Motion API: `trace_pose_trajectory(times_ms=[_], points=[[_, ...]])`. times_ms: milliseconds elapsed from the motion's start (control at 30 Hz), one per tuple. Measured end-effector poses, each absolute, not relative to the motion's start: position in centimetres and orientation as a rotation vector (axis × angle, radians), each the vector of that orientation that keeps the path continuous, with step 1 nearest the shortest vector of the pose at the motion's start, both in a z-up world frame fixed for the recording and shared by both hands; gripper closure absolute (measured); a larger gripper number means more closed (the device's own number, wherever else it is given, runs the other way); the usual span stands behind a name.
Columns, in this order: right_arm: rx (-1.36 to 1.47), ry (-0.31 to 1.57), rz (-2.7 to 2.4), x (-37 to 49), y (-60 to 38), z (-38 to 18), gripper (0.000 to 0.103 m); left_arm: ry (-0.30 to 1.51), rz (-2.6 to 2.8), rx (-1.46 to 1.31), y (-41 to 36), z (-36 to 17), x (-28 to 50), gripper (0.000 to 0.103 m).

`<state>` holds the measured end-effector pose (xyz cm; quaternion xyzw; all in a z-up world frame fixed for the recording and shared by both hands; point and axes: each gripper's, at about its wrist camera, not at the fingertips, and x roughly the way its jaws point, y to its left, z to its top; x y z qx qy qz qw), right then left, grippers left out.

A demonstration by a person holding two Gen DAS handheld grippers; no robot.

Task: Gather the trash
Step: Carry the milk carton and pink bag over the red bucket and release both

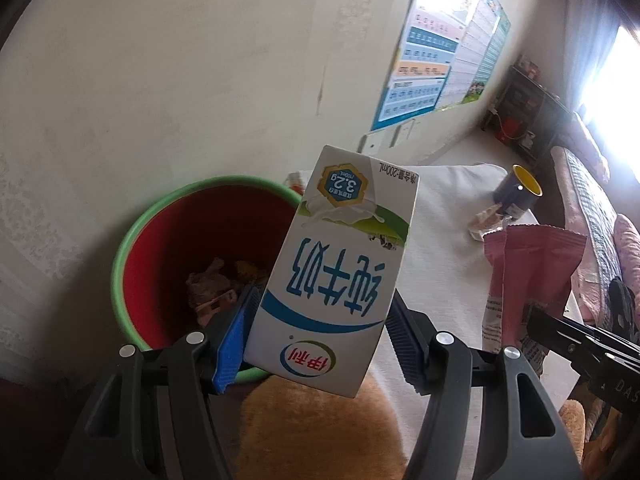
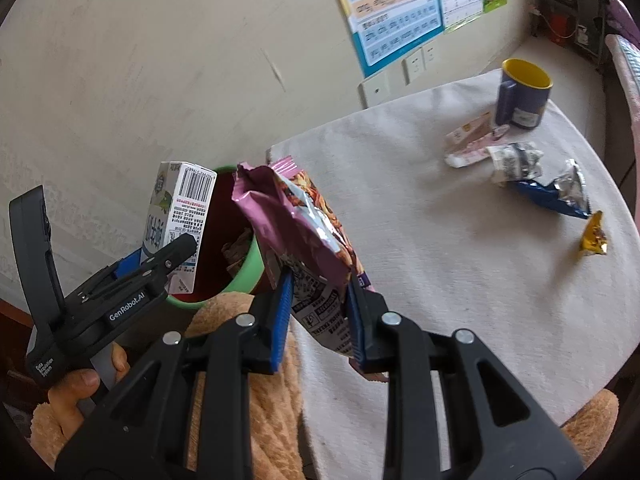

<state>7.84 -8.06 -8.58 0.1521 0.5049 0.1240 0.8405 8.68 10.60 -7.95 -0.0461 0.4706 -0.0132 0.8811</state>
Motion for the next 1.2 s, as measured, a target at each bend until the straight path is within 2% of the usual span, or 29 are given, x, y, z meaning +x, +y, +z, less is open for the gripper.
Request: trace_pose_trajectory(times_ms=[1200], points=[[0.254, 1.105, 0.412, 12.9, 1.9, -9.6, 0.075, 1.02, 0.129, -0.164, 18.8, -10.6, 8.6, 0.043]])
